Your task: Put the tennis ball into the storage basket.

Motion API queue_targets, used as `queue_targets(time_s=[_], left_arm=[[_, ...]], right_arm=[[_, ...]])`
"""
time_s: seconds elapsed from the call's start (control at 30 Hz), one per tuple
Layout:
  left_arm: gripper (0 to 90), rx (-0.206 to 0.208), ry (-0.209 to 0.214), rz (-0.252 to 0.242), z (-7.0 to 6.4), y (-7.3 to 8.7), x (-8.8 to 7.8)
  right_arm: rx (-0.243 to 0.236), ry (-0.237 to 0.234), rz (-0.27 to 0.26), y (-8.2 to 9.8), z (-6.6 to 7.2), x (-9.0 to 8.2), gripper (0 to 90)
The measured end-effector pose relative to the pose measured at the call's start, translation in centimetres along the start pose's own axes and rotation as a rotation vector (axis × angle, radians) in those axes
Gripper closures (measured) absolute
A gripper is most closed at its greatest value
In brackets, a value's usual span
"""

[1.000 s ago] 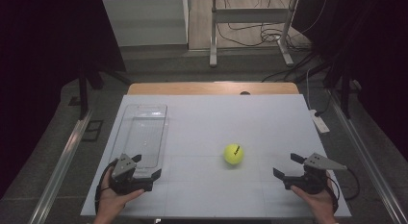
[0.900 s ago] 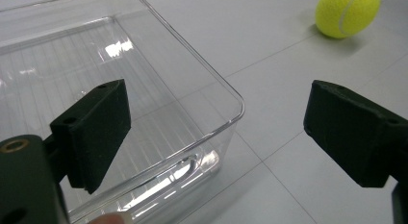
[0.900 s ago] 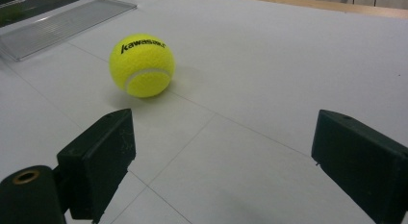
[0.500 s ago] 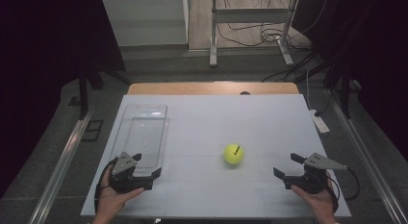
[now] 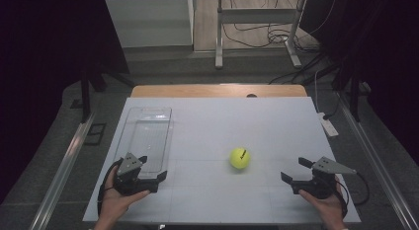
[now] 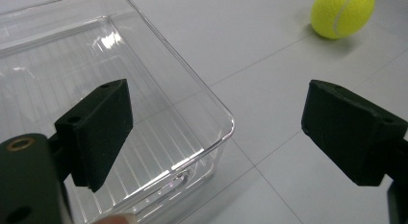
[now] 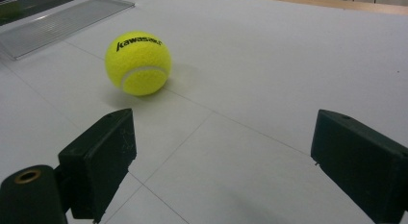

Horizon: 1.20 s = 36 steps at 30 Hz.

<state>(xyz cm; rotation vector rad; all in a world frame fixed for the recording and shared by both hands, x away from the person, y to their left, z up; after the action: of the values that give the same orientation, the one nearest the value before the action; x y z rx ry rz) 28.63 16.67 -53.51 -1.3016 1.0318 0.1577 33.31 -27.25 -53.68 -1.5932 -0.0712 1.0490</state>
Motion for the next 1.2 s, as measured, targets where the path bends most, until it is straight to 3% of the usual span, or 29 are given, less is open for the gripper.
queue_targets(time_s=[1.2], left_arm=[[9.5, 0.068, 0.057, -0.005, -1.5, -3.4, -0.3]], right_arm=[[0.004, 0.007, 0.016, 0.3, -0.4, 0.4, 8.9]])
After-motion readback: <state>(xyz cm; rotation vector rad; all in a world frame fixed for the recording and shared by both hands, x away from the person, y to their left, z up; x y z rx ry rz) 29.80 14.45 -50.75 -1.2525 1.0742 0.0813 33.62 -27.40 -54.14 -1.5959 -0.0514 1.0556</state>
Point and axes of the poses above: each handheld gripper's, and its own axes: x roughly forward along the jaws, y roughly out of its underside, z roughly to its left, the point moved 9 cm from there along x, roughly forward along the jaws, and after that the axes turned 8 degrees about z, right-handed, at the moved point
